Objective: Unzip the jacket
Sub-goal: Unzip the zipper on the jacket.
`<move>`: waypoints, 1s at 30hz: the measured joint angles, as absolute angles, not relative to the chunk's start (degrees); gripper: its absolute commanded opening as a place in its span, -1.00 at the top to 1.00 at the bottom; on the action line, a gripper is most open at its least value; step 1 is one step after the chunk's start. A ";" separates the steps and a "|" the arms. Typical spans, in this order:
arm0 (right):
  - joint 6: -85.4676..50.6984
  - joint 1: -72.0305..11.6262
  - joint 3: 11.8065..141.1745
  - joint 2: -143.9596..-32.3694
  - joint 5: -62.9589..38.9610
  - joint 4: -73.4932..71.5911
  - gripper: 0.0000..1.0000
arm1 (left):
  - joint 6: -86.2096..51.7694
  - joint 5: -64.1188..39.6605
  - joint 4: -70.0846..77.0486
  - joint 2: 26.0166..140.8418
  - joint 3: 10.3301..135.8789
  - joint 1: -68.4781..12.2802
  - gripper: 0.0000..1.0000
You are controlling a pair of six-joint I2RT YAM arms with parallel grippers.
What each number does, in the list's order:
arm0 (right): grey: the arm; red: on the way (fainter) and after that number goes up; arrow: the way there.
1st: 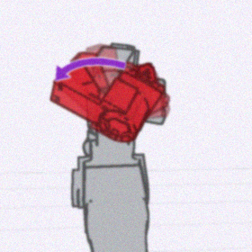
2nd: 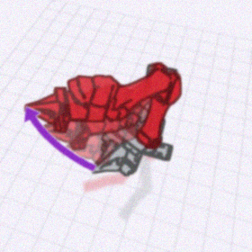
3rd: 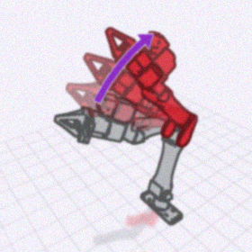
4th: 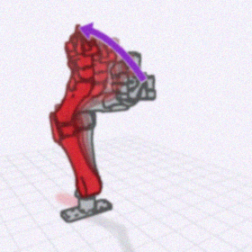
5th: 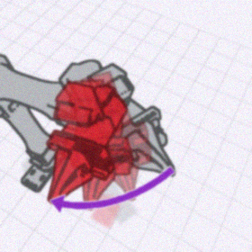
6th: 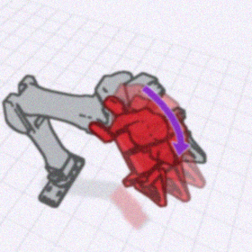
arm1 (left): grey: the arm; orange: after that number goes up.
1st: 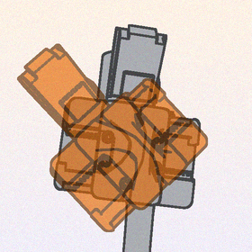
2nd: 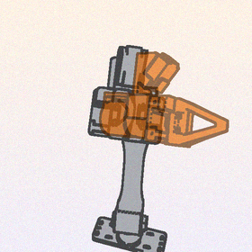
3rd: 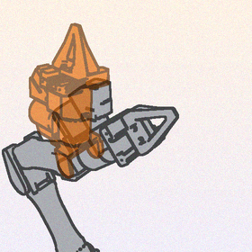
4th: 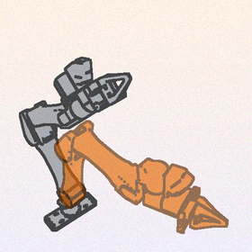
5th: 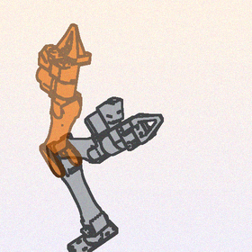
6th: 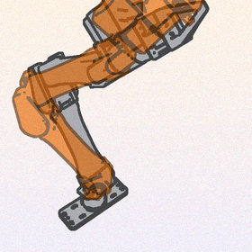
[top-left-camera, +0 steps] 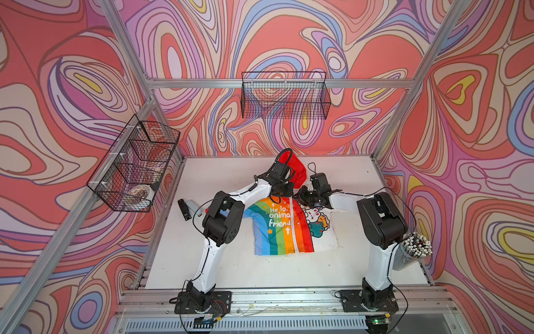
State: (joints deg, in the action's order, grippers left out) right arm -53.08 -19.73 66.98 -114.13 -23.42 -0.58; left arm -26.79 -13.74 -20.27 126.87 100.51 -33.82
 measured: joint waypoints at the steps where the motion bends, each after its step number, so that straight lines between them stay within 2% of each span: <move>1: -53.15 -19.73 67.18 -114.32 -23.44 -0.45 0.68 | -26.79 -13.74 -20.36 127.17 100.84 -33.71 0.63; 30: -53.69 -19.73 69.54 -117.08 -24.97 -0.51 0.70 | -26.74 -16.08 -24.18 135.57 107.55 -31.03 0.73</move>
